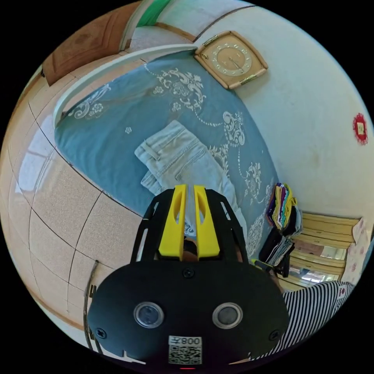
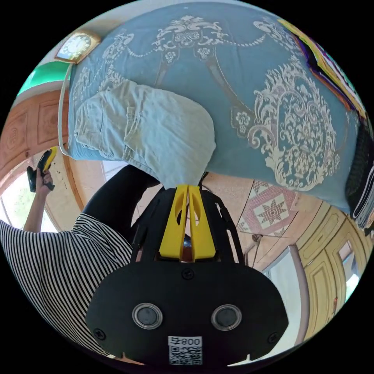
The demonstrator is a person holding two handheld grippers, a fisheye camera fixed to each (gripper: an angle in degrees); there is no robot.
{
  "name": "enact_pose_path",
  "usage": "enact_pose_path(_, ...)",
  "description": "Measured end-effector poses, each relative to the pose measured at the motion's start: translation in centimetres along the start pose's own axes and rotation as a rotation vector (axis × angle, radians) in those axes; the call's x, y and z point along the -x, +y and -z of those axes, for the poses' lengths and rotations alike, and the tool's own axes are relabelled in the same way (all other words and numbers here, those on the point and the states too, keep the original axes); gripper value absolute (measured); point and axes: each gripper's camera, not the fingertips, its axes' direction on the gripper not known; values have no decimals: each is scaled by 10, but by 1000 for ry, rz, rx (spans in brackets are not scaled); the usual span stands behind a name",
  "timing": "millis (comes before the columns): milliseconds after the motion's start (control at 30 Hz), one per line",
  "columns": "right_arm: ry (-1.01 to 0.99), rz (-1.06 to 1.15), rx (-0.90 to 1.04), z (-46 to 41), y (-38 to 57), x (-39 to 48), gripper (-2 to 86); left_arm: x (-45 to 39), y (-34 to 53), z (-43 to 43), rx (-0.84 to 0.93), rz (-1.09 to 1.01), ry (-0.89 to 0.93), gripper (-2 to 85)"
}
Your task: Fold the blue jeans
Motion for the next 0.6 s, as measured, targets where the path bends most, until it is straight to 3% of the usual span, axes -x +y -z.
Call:
enact_pose_path(200, 163, 422, -58, -47, -28, 112, 58, 30, 13, -106, 180, -12, 72, 73)
enact_pose_path(400, 272, 621, -22, -123, -19, 170, 90, 59, 29, -174, 217, -45, 103, 81)
enact_pose_path(600, 444, 714, -113, -166, 6, 193, 93, 77, 40, -225, 187, -106, 137, 80)
